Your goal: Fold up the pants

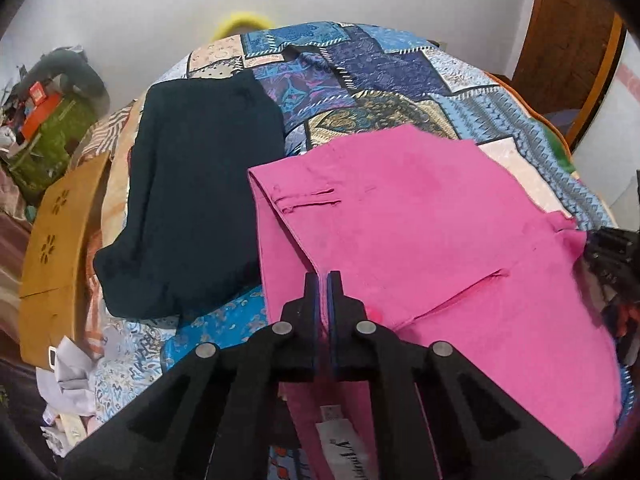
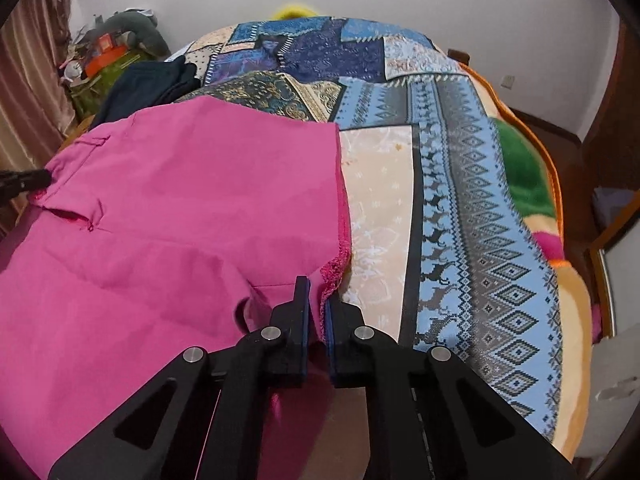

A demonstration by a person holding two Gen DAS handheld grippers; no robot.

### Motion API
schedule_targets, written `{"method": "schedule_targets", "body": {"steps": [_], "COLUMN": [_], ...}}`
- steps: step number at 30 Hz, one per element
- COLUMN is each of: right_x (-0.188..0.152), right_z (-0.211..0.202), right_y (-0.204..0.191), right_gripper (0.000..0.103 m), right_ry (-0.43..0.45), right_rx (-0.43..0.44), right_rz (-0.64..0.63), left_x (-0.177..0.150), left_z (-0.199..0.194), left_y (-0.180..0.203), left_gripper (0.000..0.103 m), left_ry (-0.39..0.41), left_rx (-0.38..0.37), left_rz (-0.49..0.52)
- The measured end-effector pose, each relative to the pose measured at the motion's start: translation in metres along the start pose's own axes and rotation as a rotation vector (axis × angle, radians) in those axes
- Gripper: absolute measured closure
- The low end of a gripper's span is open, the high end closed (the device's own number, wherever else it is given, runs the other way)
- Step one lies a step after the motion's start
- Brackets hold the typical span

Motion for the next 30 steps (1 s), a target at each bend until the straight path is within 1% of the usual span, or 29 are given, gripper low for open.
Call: {"method": "schedule_targets", "body": {"steps": [3,5,6,9,11,12,13,14,15,16,18,19,20,22,24,25,27,30], "right_x": [-0.003,-0.002,-0.001,0.005,0.012,0.017,0.023,0.027,0.034,0.04,0.051,0.059,0.065,0.076,0.088,0.092,0.102,0.113], "right_z": [0.001,0.001,0.001,-0.005,-0.011,-0.015,-0.02,-0.023,-0.03,-0.036,-0.042,-0.045,-0.046,-0.046,-0.041,-0.038,-0.028,-0.008], "right_y": [0.001,0.002,0.002,0.001,0.003,0.005,0.007,0.008,0.009,0.011,0.013,0.014,0.014,0.013,0.01,0.009,0.006,0.004], "right_gripper": [0.097,0.096,0.095,0.092,0.088,0.083,0.076,0.072,0.065,0.061,0.058,0.057,0.057,0.055,0.053,0.05,0.048,0.048], "right_ry": [-0.013,-0.02,-0.024,-0.019,0.002,0.021,0.041,0.056,0.082,0.11,0.145,0.156,0.164,0.175,0.184,0.185,0.176,0.149], "right_rx": [0.004,0.007,0.005,-0.01,-0.022,-0.032,-0.045,-0.05,-0.057,-0.058,-0.051,-0.044,-0.036,-0.022,-0.009,-0.003,0.01,0.031], "right_rz": [0.014,0.019,0.02,0.012,0.012,0.014,0.017,0.02,0.026,0.033,0.042,0.048,0.054,0.061,0.059,0.056,0.043,0.024], "left_x": [-0.006,-0.008,-0.008,-0.003,0.001,0.005,0.009,0.013,0.017,0.021,0.03,0.034,0.038,0.046,0.054,0.058,0.066,0.071], "left_z": [0.004,0.004,0.001,-0.007,-0.014,-0.018,-0.021,-0.025,-0.029,-0.031,-0.037,-0.037,-0.037,-0.035,-0.029,-0.025,-0.015,0.005], "left_y": [-0.005,-0.007,-0.008,-0.011,-0.015,-0.019,-0.022,-0.025,-0.028,-0.03,-0.038,-0.041,-0.045,-0.051,-0.058,-0.061,-0.068,-0.076], "left_gripper": [0.098,0.097,0.094,0.093,0.088,0.081,0.07,0.065,0.054,0.046,0.039,0.034,0.032,0.022,0.02,0.02,0.02,0.02], "left_ry": [-0.028,-0.035,-0.034,-0.018,-0.006,0.004,0.015,0.029,0.044,0.056,0.085,0.091,0.092,0.091,0.092,0.089,0.077,0.051], "left_rx": [-0.032,-0.039,-0.032,0.005,0.009,0.013,0.021,0.031,0.041,0.048,0.058,0.062,0.065,0.077,0.096,0.102,0.11,0.098], "left_rz": [-0.032,-0.034,-0.031,-0.012,-0.006,-0.01,-0.011,-0.01,-0.009,-0.008,-0.018,-0.029,-0.039,-0.051,-0.061,-0.064,-0.078,-0.106]}}
Point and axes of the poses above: each gripper's, at about its wrist camera, not at the fingertips, and z roughly the way its jaws point, y to its right, x to its top, the point moved 1 cm from there along z, roughly the way its jaws point, and after that the axes turned 15 degrees about y, right-handed, at the moved point
